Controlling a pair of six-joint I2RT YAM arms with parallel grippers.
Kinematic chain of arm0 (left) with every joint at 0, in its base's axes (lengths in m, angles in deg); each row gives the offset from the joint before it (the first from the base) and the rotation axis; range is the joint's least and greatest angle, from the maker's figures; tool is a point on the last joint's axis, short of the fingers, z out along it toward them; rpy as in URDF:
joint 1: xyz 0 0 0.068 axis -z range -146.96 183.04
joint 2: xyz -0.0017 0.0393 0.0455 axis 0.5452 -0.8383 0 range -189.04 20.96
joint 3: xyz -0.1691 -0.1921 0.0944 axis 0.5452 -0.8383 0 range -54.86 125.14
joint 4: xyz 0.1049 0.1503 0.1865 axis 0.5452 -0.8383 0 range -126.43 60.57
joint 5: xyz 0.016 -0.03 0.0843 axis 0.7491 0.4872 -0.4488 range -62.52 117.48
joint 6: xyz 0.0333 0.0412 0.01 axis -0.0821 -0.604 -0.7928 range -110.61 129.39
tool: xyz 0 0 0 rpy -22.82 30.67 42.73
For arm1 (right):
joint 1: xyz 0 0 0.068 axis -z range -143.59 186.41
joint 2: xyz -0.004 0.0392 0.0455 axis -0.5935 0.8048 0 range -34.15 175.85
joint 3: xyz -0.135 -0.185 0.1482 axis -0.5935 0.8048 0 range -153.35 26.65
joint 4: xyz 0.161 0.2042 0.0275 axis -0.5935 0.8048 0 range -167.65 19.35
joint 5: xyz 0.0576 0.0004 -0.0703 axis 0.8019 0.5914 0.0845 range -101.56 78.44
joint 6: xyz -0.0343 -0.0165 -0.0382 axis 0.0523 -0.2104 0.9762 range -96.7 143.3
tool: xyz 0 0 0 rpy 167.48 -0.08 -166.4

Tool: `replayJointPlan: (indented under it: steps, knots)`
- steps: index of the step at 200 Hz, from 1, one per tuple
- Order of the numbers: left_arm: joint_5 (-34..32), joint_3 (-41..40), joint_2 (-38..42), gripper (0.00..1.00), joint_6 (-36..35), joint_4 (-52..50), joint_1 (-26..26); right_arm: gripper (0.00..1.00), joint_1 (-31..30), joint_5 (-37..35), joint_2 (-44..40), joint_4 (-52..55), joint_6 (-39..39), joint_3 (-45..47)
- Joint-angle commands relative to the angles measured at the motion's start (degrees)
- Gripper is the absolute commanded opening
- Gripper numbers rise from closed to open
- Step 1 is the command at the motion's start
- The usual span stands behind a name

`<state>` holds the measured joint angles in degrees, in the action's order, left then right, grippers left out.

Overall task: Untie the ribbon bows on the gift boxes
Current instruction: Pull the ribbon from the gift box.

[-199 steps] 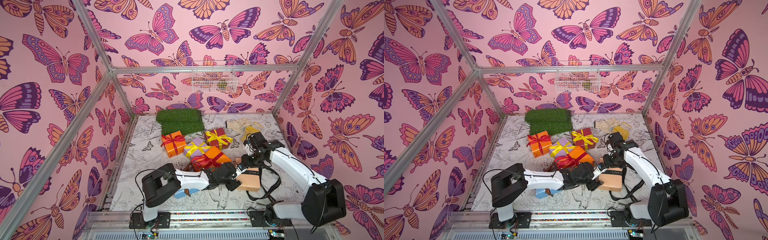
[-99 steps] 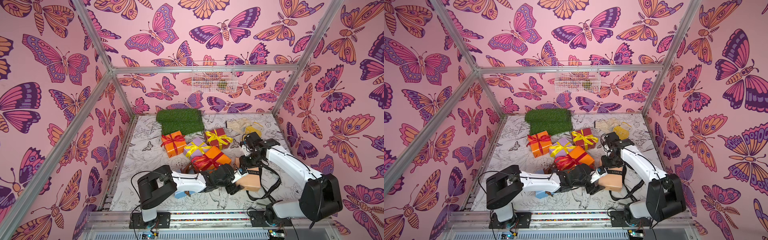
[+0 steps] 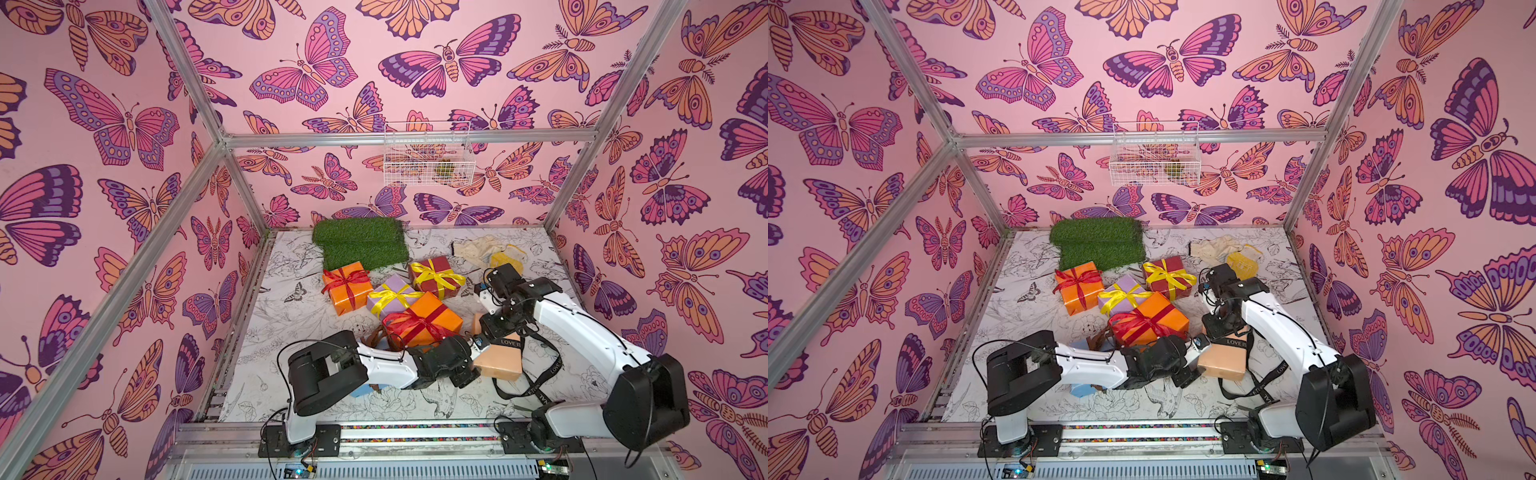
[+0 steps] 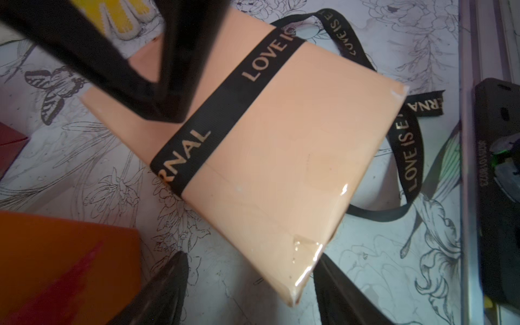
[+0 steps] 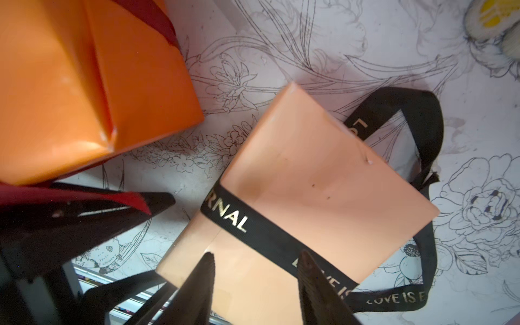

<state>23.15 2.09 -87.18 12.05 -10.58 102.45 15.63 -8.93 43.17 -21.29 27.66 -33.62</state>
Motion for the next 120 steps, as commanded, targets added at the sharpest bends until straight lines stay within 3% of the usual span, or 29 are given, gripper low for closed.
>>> replayJointPlan:
  steps: [1,73,120]
  knots:
    - [-4.60,-0.20,-1.18,0.72,1.56,1.45,-0.05,0.51,-0.43,0.93,-3.93,0.00,4.26,0.74]
    - [-3.67,0.87,-2.77,0.72,9.17,4.08,-4.39,0.50,-0.49,0.09,0.22,-4.61,5.49,2.35]
    - [-2.88,2.42,-2.88,0.72,9.72,4.09,-6.64,0.49,-0.49,-2.70,1.16,-9.25,4.57,5.23]
